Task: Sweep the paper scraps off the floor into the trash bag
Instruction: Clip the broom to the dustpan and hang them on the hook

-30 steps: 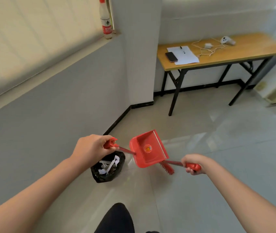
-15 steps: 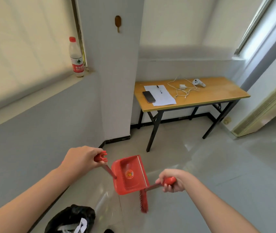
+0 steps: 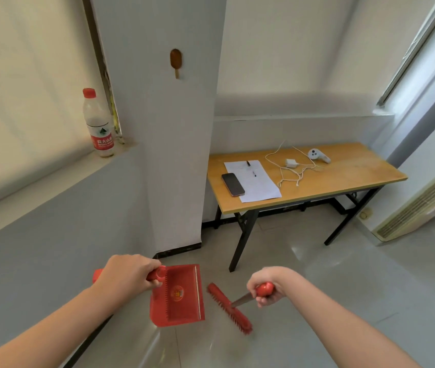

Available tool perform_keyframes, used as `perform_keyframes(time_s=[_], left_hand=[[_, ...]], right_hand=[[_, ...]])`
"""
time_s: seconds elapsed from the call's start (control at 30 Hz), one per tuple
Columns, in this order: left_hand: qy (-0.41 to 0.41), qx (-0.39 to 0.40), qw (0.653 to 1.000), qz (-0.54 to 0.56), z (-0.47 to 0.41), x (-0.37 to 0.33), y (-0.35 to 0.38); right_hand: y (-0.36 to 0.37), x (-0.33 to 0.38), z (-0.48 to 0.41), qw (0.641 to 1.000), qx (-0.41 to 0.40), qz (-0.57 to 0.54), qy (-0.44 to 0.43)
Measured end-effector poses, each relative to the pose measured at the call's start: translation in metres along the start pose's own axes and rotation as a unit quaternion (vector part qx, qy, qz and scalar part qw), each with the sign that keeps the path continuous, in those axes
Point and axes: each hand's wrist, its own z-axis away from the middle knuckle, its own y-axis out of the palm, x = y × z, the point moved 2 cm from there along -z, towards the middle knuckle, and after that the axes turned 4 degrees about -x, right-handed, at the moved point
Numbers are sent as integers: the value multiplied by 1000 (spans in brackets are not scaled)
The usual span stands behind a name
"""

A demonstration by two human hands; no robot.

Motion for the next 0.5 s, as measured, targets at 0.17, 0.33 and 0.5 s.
perform_keyframes(time_s=[0.17, 0.33, 0.5], left_hand=[[-23, 44, 999, 0, -45, -15, 24], [-71, 89, 993, 30, -86, -28, 40], [-153, 81, 979, 109, -120, -31, 38]], right_hand=[[-28, 64, -1, 987, 120, -67, -86], [-58, 125, -3, 978, 149, -35, -144], [-86, 175, -6, 953, 157, 71, -249]])
